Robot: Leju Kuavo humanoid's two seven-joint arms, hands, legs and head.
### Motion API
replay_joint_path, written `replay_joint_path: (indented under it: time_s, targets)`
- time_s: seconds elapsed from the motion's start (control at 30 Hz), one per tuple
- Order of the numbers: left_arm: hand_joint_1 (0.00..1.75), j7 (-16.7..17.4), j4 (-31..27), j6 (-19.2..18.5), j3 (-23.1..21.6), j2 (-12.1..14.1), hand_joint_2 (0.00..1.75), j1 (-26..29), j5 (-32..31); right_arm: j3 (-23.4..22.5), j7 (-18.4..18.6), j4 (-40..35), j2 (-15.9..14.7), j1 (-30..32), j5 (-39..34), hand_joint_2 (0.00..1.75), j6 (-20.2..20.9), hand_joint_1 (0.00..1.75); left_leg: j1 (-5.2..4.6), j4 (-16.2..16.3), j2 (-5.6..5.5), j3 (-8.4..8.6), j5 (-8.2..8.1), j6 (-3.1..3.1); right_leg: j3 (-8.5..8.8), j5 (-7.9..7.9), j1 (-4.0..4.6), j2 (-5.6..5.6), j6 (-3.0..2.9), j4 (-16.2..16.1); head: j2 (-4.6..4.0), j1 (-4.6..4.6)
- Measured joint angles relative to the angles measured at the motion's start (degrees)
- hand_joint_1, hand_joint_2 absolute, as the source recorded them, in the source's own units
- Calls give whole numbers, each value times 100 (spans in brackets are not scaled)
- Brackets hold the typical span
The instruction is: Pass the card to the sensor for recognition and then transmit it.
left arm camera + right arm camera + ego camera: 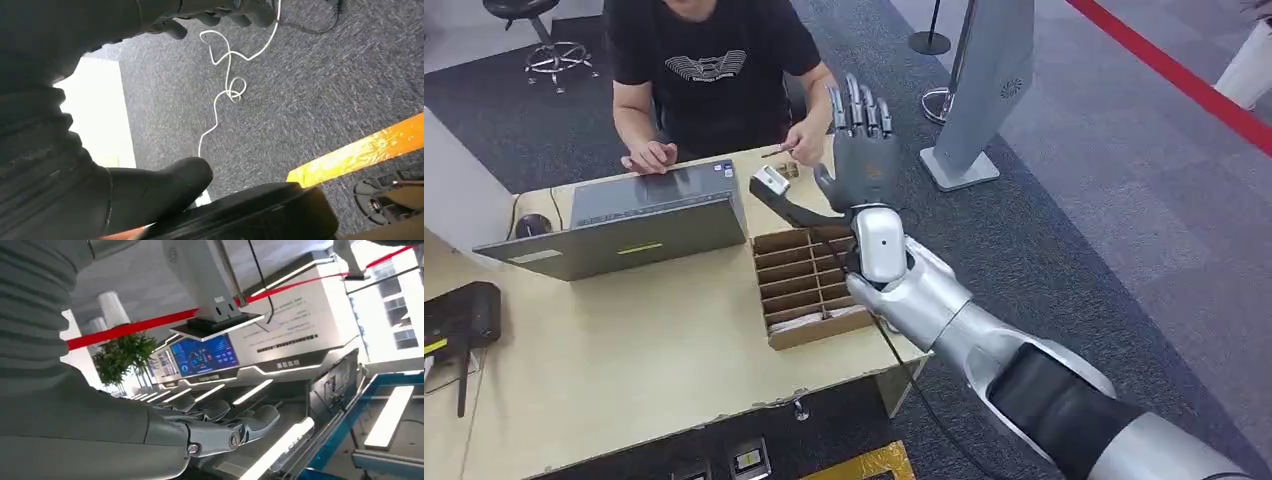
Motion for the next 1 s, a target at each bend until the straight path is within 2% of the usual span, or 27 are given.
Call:
replay_joint_path:
  time_s: [0.1,0.2,0.3,0.47,0.53,0.63,0.8,0.87,0.9,1.0]
  targets:
    - [0,20,0,4,0,9,175,34,0,-232,52,-179,-81,295,345,175,-72,0,0,0,0,0,-1,0,1,0,0,1,0,-2,0,0]
    - [0,48,0,7,0,24,175,77,-4,-680,70,-591,-205,780,766,175,-85,0,0,2,-1,2,-1,0,-3,0,0,1,0,-5,0,0]
    - [0,66,0,4,0,28,175,119,-33,-1170,76,-1023,-350,1229,885,175,-89,0,0,2,-1,0,-3,0,-2,0,-1,-2,0,-6,0,0]
    - [0,81,0,4,0,39,175,176,-70,-2086,89,-1729,-634,1970,885,175,-92,0,-4,2,7,1,-7,3,-5,0,-6,1,2,-7,0,-2]
    - [0,85,0,4,0,39,175,175,-81,-2583,89,-2135,-740,2335,885,175,-92,0,-6,2,8,1,-7,3,-4,0,-8,1,3,-7,0,-2]
    - [0,105,0,7,0,42,175,184,-87,-3175,89,-2644,-808,2683,826,175,-92,0,-6,2,8,0,-7,3,-3,1,-9,2,3,-6,0,0]
    - [0,116,0,20,0,37,175,182,-101,-3847,36,-3204,-833,3072,395,175,-96,0,-6,1,17,2,-8,3,-3,1,-8,13,3,-6,0,0]
    - [0,116,0,20,0,35,175,184,-101,-4149,-156,-3371,-826,3193,170,175,-96,0,-5,1,17,2,-8,3,-3,1,-8,13,3,-6,0,0]
    - [0,116,0,20,0,28,175,184,-105,-4302,-375,-3414,-813,3239,27,175,-96,0,-6,0,21,1,-8,3,-3,1,-8,15,3,-6,0,2]
    - [0,120,0,37,0,13,175,183,-166,-4829,-1306,-3412,-627,3301,-296,175,-94,0,-6,0,25,3,-8,3,-5,1,-9,18,3,-6,0,-2]
